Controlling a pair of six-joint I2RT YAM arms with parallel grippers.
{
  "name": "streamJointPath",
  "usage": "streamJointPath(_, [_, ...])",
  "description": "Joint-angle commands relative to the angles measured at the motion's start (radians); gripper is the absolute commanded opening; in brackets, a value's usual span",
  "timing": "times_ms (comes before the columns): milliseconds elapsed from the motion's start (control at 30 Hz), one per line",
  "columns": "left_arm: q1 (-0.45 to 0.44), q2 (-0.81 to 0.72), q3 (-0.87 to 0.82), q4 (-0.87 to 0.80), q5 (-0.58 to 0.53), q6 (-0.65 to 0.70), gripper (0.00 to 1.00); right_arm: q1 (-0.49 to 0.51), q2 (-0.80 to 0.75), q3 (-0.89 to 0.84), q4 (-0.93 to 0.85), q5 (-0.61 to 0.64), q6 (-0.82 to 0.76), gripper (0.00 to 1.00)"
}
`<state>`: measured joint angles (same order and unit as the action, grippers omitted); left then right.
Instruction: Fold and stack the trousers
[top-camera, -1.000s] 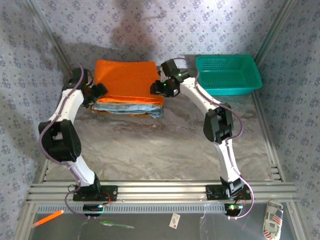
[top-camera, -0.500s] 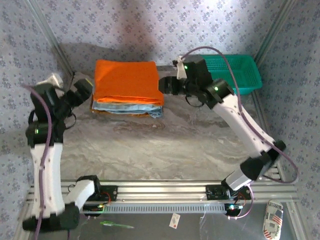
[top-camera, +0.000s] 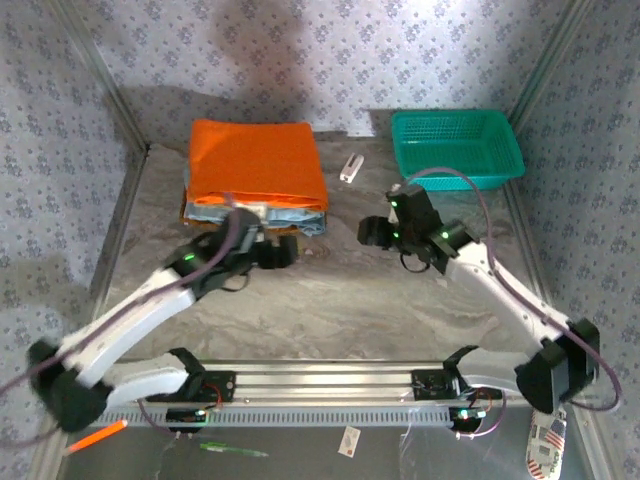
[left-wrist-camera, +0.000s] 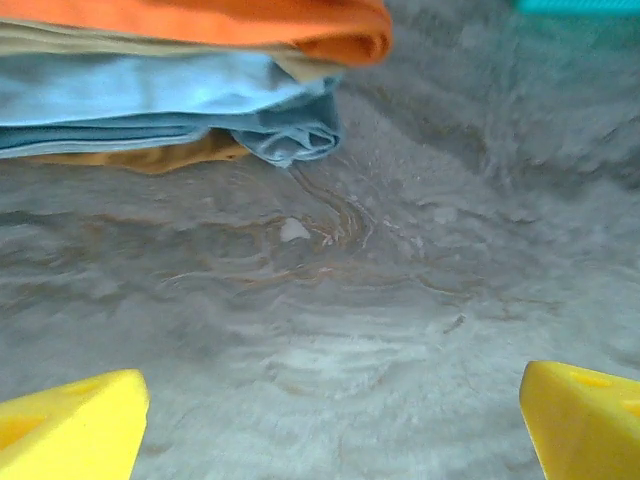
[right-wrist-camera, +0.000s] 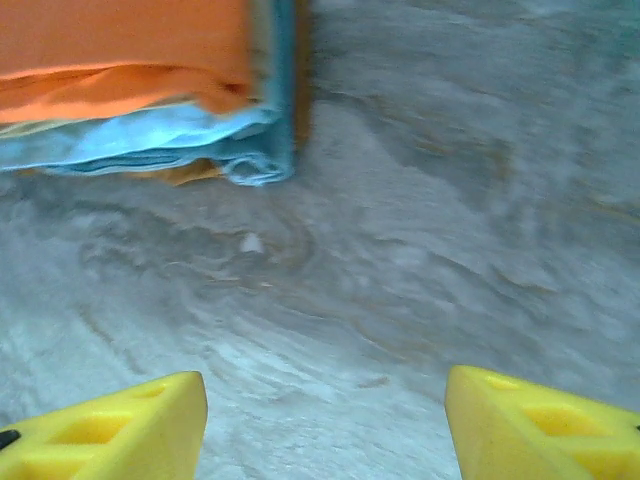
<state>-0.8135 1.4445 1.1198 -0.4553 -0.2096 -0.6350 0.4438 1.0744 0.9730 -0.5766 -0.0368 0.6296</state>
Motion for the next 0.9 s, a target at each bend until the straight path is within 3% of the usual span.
streamJointPath(0, [0.001,0.183,0.137,0.118,-0.119,-0.051,0.95,-0.067,-0.096,-0.059,0.001,-0.003,0.045,0.71])
streamJointPath(133, [0.047,0.436,0.316,0.096,-0.142,-0.090,0.91,-0.140,-0.182,-0.121,-0.032,-0.043,0.038,0.73])
streamJointPath(333, [0.199,0.640,0.373,0.131,-0.085,-0.189,0.85,-0.231,-0.254,-0.164,-0.094,-0.115,0.007,0.73])
streamJointPath(533, [0.335,0.635,0.257,0.198,-0.017,-0.267,0.81,-0.289,-0.255,-0.162,-0.094,-0.161,-0.027,0.73])
streamJointPath(867, [0.532,0.567,0.175,0.211,0.087,-0.185,0.79,-0.299,-0.257,-0.162,-0.080,-0.189,-0.015,0.73])
